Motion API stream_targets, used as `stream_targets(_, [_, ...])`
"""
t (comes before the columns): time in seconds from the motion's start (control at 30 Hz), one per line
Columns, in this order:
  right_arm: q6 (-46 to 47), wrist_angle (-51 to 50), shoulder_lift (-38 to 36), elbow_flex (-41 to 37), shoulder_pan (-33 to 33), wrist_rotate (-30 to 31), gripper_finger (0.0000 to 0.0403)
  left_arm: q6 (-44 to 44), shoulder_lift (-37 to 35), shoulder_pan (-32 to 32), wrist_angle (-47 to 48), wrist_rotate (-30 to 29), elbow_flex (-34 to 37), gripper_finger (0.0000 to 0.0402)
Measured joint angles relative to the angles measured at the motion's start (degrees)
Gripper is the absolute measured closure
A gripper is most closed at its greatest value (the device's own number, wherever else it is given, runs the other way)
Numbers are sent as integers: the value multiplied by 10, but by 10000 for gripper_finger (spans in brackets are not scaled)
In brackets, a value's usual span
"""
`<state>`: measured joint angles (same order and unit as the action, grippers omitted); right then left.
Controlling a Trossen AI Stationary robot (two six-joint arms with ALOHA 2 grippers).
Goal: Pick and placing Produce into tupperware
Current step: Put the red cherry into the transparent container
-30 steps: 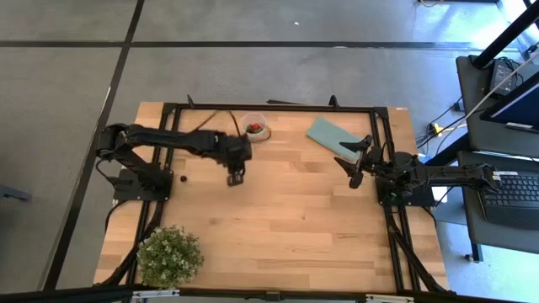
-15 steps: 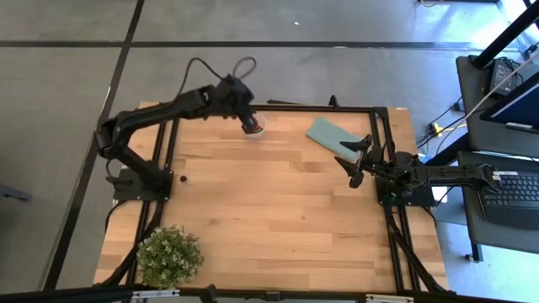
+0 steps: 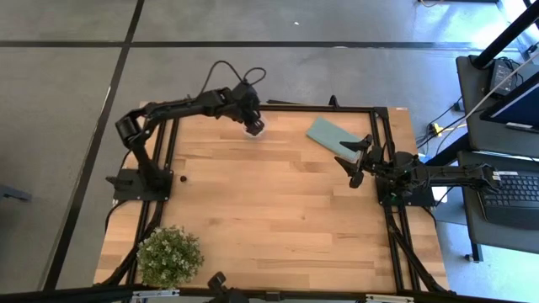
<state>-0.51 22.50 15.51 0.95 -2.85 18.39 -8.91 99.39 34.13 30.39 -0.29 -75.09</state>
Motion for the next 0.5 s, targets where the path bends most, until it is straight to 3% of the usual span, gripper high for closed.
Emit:
stream_targets(0.2, [0, 0, 0, 0, 0, 0, 115, 0, 37, 0, 1, -1, 0, 337])
stream_targets(0.5, [4, 0, 0, 0, 0, 0, 115, 0, 38, 0, -6, -5, 0, 316])
